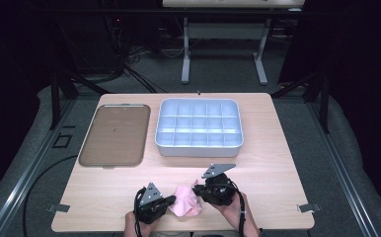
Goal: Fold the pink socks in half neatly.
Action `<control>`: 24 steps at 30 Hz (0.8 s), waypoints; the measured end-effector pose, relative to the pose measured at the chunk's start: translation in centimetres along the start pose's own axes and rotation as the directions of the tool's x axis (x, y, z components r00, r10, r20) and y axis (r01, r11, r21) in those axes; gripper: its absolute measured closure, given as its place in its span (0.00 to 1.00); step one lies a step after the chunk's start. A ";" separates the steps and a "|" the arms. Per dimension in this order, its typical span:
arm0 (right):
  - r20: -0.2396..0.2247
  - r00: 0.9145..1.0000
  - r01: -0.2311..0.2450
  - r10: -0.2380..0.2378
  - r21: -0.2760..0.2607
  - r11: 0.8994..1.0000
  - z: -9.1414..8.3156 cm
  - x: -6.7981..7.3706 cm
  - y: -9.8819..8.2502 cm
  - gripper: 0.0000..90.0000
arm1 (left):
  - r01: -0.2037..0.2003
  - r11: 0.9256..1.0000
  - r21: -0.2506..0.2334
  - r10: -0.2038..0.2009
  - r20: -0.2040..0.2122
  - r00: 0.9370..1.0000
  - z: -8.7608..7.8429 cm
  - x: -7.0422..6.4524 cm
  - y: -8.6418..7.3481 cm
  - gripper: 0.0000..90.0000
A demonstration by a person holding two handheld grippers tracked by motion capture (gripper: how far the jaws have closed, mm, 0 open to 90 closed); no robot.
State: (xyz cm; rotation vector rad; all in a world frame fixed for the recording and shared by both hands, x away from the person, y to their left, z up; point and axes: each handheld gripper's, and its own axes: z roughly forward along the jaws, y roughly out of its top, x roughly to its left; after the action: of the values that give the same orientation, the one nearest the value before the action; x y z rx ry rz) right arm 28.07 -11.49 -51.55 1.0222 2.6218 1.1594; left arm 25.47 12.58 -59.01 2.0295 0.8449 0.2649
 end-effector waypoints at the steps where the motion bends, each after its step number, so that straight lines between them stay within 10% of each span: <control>1: -0.002 1.000 0.004 -0.004 0.002 1.000 0.2 0.2 0.2 0.93 | 0.001 1.000 0.000 -0.001 0.000 1.000 0.0 0.0 0.0 0.99; 24: -0.018 0.995 0.097 -0.096 0.085 0.992 4.9 3.0 -0.3 0.91 | -0.006 1.000 -0.001 0.006 -0.003 1.000 0.0 0.0 0.0 0.99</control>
State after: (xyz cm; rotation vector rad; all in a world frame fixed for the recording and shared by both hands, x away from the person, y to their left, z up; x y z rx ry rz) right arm 27.25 -6.73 -54.67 0.8927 2.7203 1.0449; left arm 25.43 12.56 -59.01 2.0315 0.8407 0.2709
